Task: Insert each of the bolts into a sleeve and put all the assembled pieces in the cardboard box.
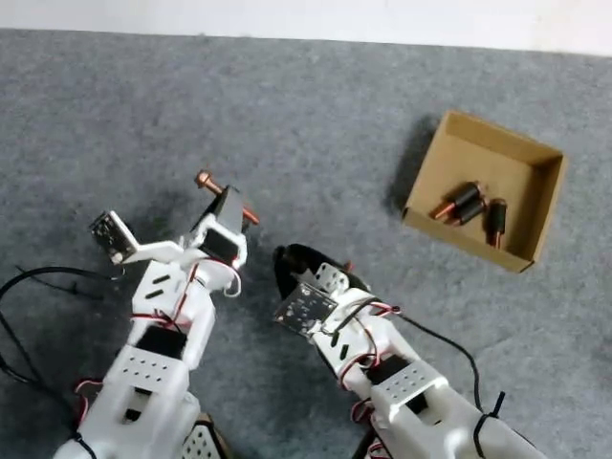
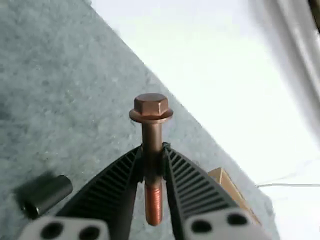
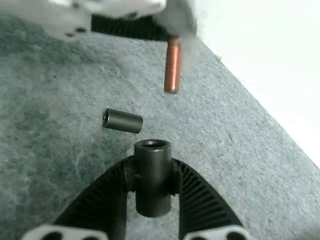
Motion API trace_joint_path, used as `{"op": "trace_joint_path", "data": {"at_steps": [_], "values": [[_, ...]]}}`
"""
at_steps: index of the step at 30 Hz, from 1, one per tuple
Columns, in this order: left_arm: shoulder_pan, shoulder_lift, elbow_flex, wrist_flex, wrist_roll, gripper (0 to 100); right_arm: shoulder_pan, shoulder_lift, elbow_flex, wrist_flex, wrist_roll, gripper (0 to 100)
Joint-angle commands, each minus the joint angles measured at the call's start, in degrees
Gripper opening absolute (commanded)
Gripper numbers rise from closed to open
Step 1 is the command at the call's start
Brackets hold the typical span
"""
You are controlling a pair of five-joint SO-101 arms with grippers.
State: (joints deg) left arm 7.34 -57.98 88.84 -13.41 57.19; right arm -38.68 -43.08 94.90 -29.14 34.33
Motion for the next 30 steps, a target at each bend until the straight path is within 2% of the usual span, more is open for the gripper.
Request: {"op": "trace_joint_path", "data": {"at_steps": [1,7,30], "values": [[1.2,-2.1,0.0,-1.5,-1.3,0,-0.1,-0.7,3.6,-2.0,0.7,0.5],[4.6,-2.1,1.4,-1.5,-1.6,0,-0.1,-0.7,3.6,-2.0,0.7,0.5],[7.4,-2.2,1.6,-1.3,-1.5,0,3.6,-1.0,4.4,-2.2,0.7,0.5]]}}
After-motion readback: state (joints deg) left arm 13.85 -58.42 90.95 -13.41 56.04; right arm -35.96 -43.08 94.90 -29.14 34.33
